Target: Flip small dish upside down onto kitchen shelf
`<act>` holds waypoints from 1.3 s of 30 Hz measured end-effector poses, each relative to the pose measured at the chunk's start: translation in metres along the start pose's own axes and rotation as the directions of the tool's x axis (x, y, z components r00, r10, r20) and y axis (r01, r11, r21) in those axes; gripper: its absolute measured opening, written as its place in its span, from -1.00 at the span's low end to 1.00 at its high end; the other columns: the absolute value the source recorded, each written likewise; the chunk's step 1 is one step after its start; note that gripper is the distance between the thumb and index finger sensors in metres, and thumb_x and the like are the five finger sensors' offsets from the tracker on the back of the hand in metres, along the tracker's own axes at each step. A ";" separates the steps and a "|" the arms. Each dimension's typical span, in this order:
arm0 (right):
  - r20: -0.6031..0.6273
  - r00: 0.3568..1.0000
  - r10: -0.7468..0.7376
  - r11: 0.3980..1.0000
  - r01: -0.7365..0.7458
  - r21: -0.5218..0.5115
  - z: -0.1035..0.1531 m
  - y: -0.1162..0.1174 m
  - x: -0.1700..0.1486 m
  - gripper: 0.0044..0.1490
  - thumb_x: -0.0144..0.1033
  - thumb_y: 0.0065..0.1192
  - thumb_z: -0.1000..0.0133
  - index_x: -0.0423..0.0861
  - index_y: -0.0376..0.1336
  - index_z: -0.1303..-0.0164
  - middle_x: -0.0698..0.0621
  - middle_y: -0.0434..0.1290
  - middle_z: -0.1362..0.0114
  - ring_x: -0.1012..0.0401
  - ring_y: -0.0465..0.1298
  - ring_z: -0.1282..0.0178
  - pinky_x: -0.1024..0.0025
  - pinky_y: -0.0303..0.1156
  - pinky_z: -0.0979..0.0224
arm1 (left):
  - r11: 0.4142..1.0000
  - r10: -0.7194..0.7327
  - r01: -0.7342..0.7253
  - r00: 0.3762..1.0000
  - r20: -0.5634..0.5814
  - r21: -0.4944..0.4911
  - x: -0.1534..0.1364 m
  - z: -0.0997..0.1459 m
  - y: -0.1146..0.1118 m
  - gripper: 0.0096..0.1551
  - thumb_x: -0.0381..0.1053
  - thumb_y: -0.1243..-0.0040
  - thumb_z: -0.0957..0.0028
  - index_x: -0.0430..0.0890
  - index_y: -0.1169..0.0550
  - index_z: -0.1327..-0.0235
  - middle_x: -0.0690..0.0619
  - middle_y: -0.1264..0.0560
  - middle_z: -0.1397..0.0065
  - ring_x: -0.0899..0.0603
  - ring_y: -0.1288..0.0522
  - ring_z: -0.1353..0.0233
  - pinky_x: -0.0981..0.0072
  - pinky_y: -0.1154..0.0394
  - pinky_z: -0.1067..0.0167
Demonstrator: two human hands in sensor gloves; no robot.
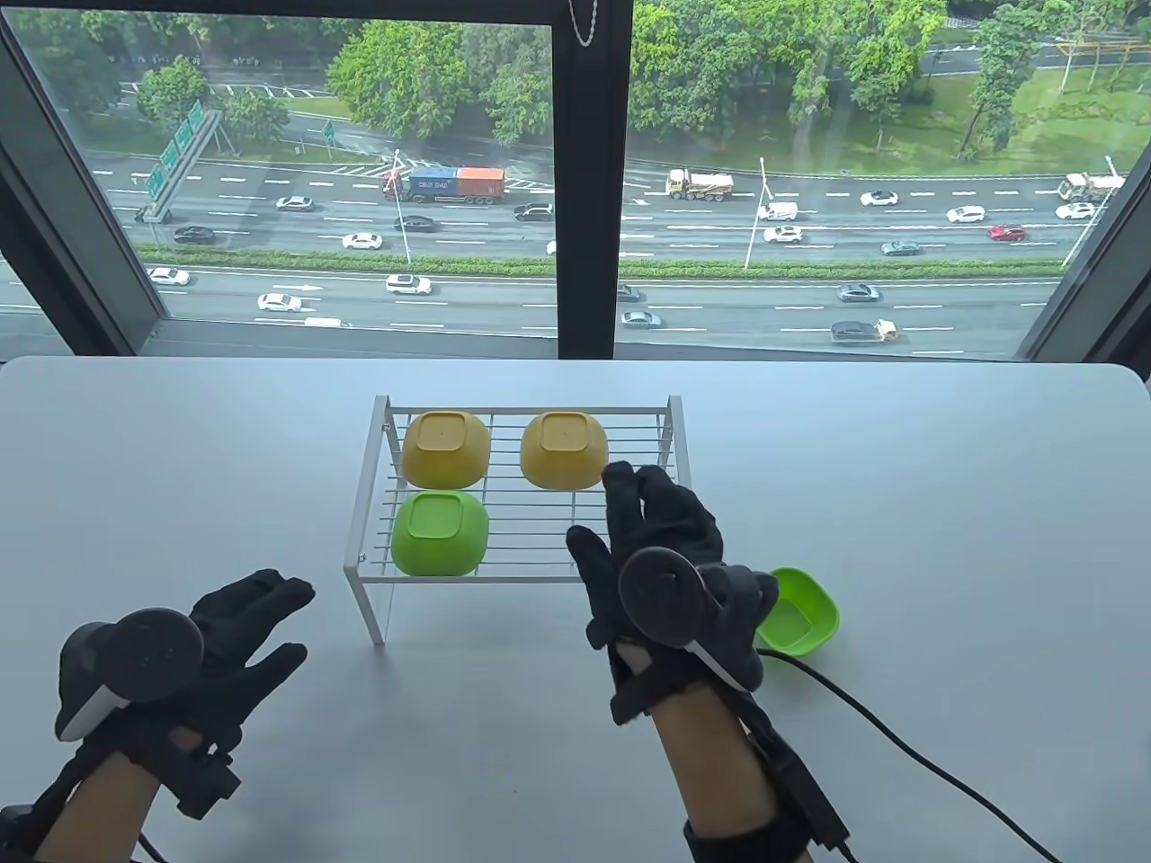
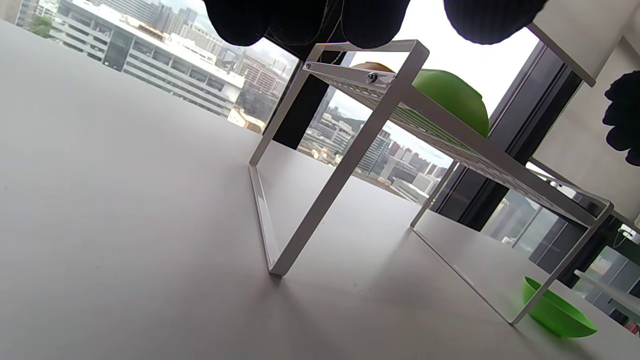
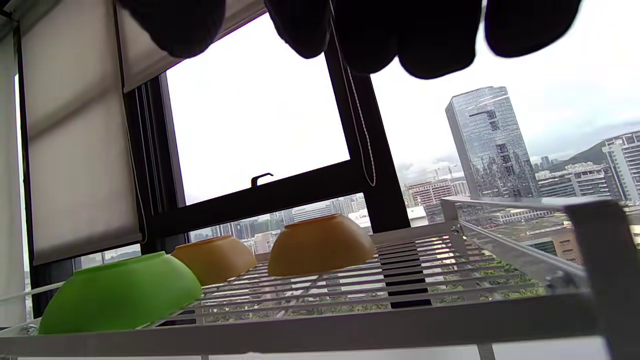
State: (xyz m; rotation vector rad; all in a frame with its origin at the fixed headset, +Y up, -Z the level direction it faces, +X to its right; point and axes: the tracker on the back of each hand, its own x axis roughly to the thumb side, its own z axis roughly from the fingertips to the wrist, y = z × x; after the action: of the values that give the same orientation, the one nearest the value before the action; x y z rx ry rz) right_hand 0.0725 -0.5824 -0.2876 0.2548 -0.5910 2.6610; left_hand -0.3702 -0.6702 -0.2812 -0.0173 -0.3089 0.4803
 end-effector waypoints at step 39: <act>-0.345 0.930 -0.130 0.958 0.207 0.197 0.067 0.039 -0.178 -0.18 0.01 0.26 -0.15 -0.06 0.15 -0.60 -0.17 0.20 -0.68 -0.18 0.12 -0.66 -0.19 0.03 -0.61 | 0.998 -0.054 0.055 0.998 0.026 -0.015 0.011 0.004 -0.014 -0.18 0.33 -0.06 0.03 0.12 -0.35 -0.55 -0.11 -0.22 -0.70 -0.35 -0.24 -0.61 -0.49 -0.10 -0.51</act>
State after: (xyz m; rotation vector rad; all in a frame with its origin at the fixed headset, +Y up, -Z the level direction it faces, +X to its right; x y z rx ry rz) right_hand 0.2227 -0.7048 -0.2878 -0.0749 -0.1451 2.5219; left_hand -0.3558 -0.6784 -0.2735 -0.0180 -0.3375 0.4243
